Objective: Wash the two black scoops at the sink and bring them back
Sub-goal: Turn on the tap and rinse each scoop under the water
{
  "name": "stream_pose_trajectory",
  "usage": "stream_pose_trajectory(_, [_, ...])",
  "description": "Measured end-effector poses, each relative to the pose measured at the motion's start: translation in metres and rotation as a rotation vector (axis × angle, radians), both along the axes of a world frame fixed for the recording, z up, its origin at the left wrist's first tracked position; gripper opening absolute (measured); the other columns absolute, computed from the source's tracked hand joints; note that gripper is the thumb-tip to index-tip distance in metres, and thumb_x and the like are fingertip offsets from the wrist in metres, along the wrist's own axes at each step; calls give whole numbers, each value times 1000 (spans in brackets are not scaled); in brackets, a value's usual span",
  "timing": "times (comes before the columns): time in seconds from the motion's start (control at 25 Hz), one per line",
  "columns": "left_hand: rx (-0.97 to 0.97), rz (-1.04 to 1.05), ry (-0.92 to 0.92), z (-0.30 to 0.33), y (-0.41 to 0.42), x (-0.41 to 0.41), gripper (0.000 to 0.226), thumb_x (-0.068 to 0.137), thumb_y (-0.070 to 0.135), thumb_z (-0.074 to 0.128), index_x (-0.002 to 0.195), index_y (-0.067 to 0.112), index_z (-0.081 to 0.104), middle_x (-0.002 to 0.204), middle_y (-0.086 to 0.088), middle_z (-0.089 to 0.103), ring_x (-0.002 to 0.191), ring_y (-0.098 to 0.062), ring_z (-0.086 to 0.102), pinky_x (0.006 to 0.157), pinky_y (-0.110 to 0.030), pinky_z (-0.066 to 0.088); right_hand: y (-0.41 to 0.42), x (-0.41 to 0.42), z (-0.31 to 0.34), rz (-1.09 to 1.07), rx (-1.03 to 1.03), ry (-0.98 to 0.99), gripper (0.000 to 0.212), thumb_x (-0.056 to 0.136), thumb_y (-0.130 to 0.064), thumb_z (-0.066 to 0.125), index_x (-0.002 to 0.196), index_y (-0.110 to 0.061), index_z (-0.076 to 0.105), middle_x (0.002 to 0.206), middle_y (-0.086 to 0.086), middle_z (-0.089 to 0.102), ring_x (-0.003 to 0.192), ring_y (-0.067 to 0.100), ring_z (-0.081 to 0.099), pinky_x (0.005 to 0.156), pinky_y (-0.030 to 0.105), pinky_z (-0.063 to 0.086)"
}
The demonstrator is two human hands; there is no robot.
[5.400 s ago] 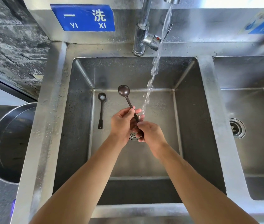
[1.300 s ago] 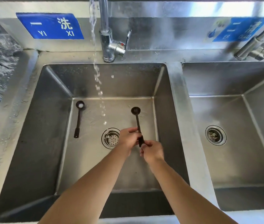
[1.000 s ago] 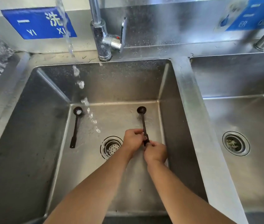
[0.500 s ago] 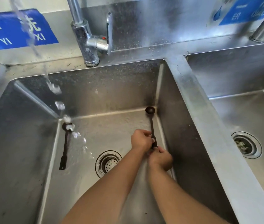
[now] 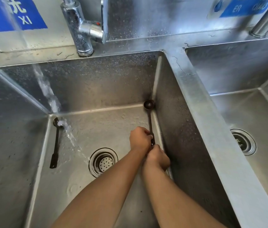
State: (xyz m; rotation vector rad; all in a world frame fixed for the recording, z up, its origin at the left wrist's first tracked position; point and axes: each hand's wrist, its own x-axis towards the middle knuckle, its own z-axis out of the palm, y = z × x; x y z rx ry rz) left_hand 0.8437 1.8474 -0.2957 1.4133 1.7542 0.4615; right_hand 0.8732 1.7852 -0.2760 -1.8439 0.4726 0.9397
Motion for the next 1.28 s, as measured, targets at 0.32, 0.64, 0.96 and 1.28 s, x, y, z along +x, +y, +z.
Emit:
stream_pose_trajectory(0.32, [-88,118,-72,30,-37,-31,27,94,34,64,101,13,79,100,-8,79,98,-26,71,87,-30,53,-29,-17,11,215,93,-105,31,89,-15,66,118,-20,75,110,3,78,97,22,75,92,40,61])
stream_pose_trajectory(0.64, [-315,260,-305,66,-129,-134,35,95,31,52,79,6,70,80,-18,72,72,-27,65,74,-44,54,-70,-71,70,707,60,-169,31,91,-14,68,121,-14,74,121,3,75,112,20,69,99,23,45])
stream_pose_trajectory(0.96, [-304,756,-273,87,-130,-240,25,89,5,54,77,19,72,76,-8,67,74,-22,59,71,-32,49,-64,-177,83,1053,37,-34,23,92,-19,68,113,-15,77,105,8,79,102,27,73,99,43,57])
stream_pose_trajectory(1.28, [-109,830,-126,43,-74,-315,31,97,-3,50,118,3,71,116,-14,73,111,-27,66,90,-23,45,-11,-262,40,1210,-75,-111,22,90,-15,60,99,-18,80,94,8,78,87,26,71,85,40,60])
